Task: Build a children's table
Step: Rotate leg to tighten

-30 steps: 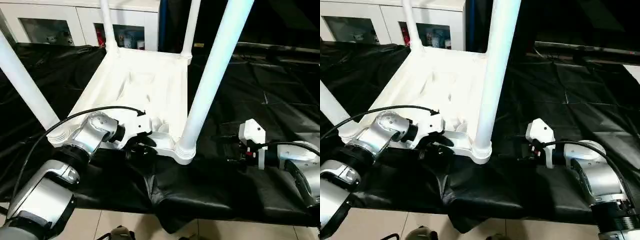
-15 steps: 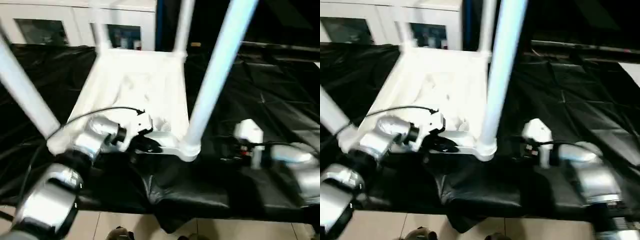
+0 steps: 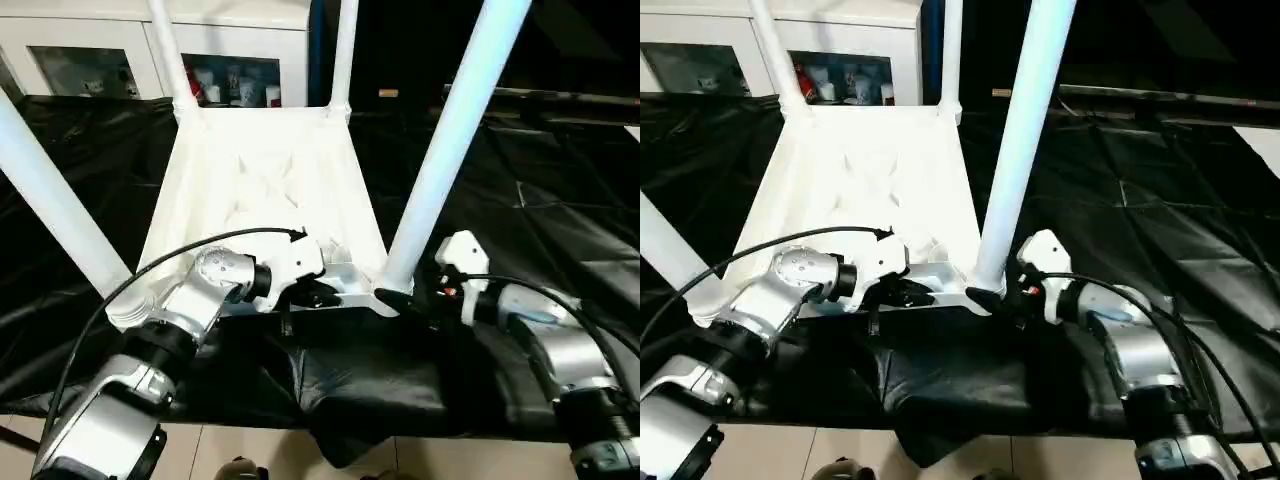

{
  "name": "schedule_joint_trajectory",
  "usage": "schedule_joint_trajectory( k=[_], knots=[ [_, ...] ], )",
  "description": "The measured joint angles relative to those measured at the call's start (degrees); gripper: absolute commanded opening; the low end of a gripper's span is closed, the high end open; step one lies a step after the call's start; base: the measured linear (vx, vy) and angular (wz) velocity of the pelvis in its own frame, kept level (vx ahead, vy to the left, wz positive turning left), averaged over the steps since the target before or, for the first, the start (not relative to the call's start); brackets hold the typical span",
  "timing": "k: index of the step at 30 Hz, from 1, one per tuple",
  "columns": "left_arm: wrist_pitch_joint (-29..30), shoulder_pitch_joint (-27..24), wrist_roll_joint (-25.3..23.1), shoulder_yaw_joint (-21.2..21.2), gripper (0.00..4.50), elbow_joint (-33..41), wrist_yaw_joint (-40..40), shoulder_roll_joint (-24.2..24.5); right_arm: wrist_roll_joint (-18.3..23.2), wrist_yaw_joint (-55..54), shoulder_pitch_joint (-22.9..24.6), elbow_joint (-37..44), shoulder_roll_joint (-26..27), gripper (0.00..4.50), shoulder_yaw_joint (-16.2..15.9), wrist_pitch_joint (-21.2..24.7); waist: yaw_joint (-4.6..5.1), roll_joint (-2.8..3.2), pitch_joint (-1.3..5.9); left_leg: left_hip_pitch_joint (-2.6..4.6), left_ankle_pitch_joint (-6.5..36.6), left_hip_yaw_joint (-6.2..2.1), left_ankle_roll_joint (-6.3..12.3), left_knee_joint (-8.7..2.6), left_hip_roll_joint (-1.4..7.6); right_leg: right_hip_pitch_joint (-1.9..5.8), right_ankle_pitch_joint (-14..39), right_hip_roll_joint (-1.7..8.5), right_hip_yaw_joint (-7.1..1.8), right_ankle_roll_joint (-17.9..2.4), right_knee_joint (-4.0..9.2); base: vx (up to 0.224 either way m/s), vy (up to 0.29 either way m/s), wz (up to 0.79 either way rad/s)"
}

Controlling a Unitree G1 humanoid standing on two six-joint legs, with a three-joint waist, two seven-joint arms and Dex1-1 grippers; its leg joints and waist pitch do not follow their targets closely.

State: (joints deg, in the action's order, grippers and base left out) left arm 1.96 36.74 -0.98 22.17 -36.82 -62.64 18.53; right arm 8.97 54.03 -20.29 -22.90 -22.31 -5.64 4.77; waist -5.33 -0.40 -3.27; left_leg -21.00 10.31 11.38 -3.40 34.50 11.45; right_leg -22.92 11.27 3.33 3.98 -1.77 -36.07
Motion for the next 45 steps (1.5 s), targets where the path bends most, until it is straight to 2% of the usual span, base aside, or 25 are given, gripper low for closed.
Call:
schedule_joint_trajectory(
  k=[1, 3, 8, 9, 11, 15, 17, 22, 24, 26, 27, 29, 35, 40, 43, 45],
  knots=[
    [0.13, -0.03, -0.05, 0.0, 0.0, 0.12, 0.04, -0.05, 0.0, -0.01, -0.06, -0.46, 0.19, 4.01, -0.08, 0.0, -0.01, -0.02, 0.0, -0.01, 0.0, 0.0, 0.01, 0.0, 0.0, 0.0, 0.0, 0.0, 0.0, 0.0, 0.0, 0.0, 0.0, 0.0],
    [0.31, -0.12, -0.12, -0.03, 0.0, 0.38, 0.13, -0.06, -0.12, 0.05, -0.12, -0.99, 0.33, 3.67, -0.59, -0.24, -0.03, -0.03, 0.0, -0.03, 0.02, 0.0, 0.03, 0.0, -0.01, -0.01, 0.0, 0.01, 0.0, 0.0, 0.02, 0.0, 0.0, 0.0],
    [0.9, -0.44, -0.12, -0.37, 0.0, 0.96, 0.14, 0.09, -0.35, 0.04, -0.82, -2.75, 0.92, 3.37, -0.63, -0.8, 0.13, -0.06, 0.01, -0.03, 0.02, 0.01, 0.04, 0.0, -0.02, -0.01, -0.01, 0.02, -0.01, -0.01, 0.04, 0.0, 0.0, 0.0],
    [1.24, -0.61, 0.01, -0.6, 0.0, 1.2, 0.14, 0.15, -0.43, -0.15, -1.27, -3.31, 1.29, 3.14, -0.63, -1.06, 0.22, -0.06, 0.01, -0.03, 0.02, 0.0, 0.04, 0.0, -0.02, -0.01, -0.01, 0.02, -0.01, -0.01, 0.04, 0.0, 0.0, 0.0],
    [1.64, -0.7, 0.05, -0.77, 0.0, 1.46, 0.14, 0.11, -0.54, -0.44, -1.44, -3.38, 1.78, 3.14, -0.65, -1.25, 0.23, -0.07, 0.0, -0.02, 0.02, 0.0, 0.04, 0.0, -0.02, -0.02, 0.0, 0.02, 0.0, 0.0, 0.04, 0.0, 0.0, 0.0],
    [3.57, -0.99, 0.3, -1.61, 0.0, 2.16, 0.67, 0.11, -0.54, -3.32, -1.44, -4.6, 3.75, 2.8, -0.35, -2.31, 0.65, -0.28, 0.05, 0.01, 0.02, 0.01, 0.04, -0.02, -0.01, -0.02, -0.01, 0.01, 0.0, 0.0, 0.04, 0.0, 0.0, 0.0],
    [4.83, -0.98, 0.17, -1.92, 0.0, 2.19, 2.31, -0.34, -0.73, -6.75, -1.44, -5.69, 5.5, 2.78, 0.3, -2.89, 0.96, -0.35, 0.09, 0.04, 0.01, 0.02, 0.03, -0.02, -0.01, -0.01, 0.02, 0.01, -0.01, 0.06, 0.03, 0.0, 0.0, 0.0],
    [8.41, 0.17, -1.38, -2.27, 0.0, 0.87, 8.89, -3.11, -2.47, -18.18, -3.34, -10.49, 10.72, 2.74, 1.98, -3.8, 1.83, -1.18, 0.57, 0.18, 0.0, 0.01, 0.01, 0.01, -0.01, 0.06, 0.09, 0.01, -0.01, 0.23, 0.01, 0.0, 0.0, 0.0],
    [10.22, 2.19, -2.27, -3.21, 0.0, -2.3, 14.25, -6.76, -3.38, -26.3, -6.81, -15.98, 14.79, 2.74, 3.6, -4.28, 2.18, -1.35, 0.65, 0.32, 0.0, 0.01, 0.01, 0.05, -0.05, 0.16, 0.08, 0.04, -0.04, 0.22, 0.02, 0.0, 0.0, 0.0],
    [11.26, 3.8, -3.22, -3.54, 0.0, -4.64, 18.84, -9.26, -4.65, -32.92, -10.02, -19.89, 16.67, 2.74, 4.47, -4.27, 2.32, -1.41, 0.66, 0.37, 0.0, -0.03, 0.01, 0.05, -0.13, 0.17, 0.08, 0.1, -0.03, 0.23, 0.15, 0.0, 0.0, 0.0],
    [11.41, 3.98, -3.43, -3.57, 0.0, -5.13, 20.4, -10.42, -5.04, -34.81, -11.17, -21.88, 17.09, 3.09, 4.66, -4.74, 2.37, -1.43, 0.68, 0.39, 0.02, -0.04, 0.01, 0.02, -0.14, 0.22, 0.08, 0.11, -0.03, 0.23, 0.26, 0.0, 0.0, 0.0],
    [11.23, 4.01, -3.9, -3.56, 0.0, -5.28, 21.26, -10.97, -5.37, -35.38, -12.29, -23.56, 17.26, 3.43, 4.66, -5.54, 2.39, -1.55, 0.76, 0.42, 0.05, -0.04, 0.05, -0.05, -0.2, 0.26, -0.01, 0.11, -0.07, 0.28, 0.35, 0.0, 0.0, 0.0],
    [9.38, 3.67, -4.39, -3.26, 0.0, -4.97, 20.71, -10.0, -6.56, -33.79, -12.83, -25.0, 17.71, 3.92, 4.62, -7.77, 2.35, -1.8, 0.85, 0.44, 0.04, -0.05, 0.05, -0.29, -0.19, 0.11, -0.07, 0.08, -0.05, 0.3, 0.29, 0.0, 0.0, 0.0],
    [5.52, 2.53, -4.4, -3.19, 0.0, -4.01, 15.95, -6.6, -4.14, -22.48, -11.92, -24.26, 14.97, 3.99, 4.29, -8.94, 2.22, -1.81, 0.77, 0.39, 0.04, -0.06, 0.05, -0.37, -0.18, 0.01, -0.06, 0.06, -0.03, 0.31, 0.29, 0.0, 0.0, 0.0],
    [2.71, 1.21, -4.16, -2.93, 0.0, -2.15, 11.15, -3.66, -1.84, -12.46, -9.94, -21.13, 10.61, 3.99, 3.37, -8.91, 1.79, -1.88, 0.71, 0.23, 0.05, -0.06, 0.06, -0.38, -0.18, -0.06, -0.07, 0.07, -0.03, 0.29, 0.35, 0.0, 0.0, 0.0],
    [0.64, 0.48, -3.39, -2.64, 0.0, -1.19, 6.99, -1.5, -0.43, -3.54, -7.73, -16.4, 6.36, 3.99, 1.57, -8.6, 1.21, -1.96, 0.67, 0.11, 0.07, -0.06, 0.09, -0.39, -0.18, -0.13, -0.16, 0.07, -0.01, 0.13, 0.38, 0.0, 0.0, 0.0]
  ],
)
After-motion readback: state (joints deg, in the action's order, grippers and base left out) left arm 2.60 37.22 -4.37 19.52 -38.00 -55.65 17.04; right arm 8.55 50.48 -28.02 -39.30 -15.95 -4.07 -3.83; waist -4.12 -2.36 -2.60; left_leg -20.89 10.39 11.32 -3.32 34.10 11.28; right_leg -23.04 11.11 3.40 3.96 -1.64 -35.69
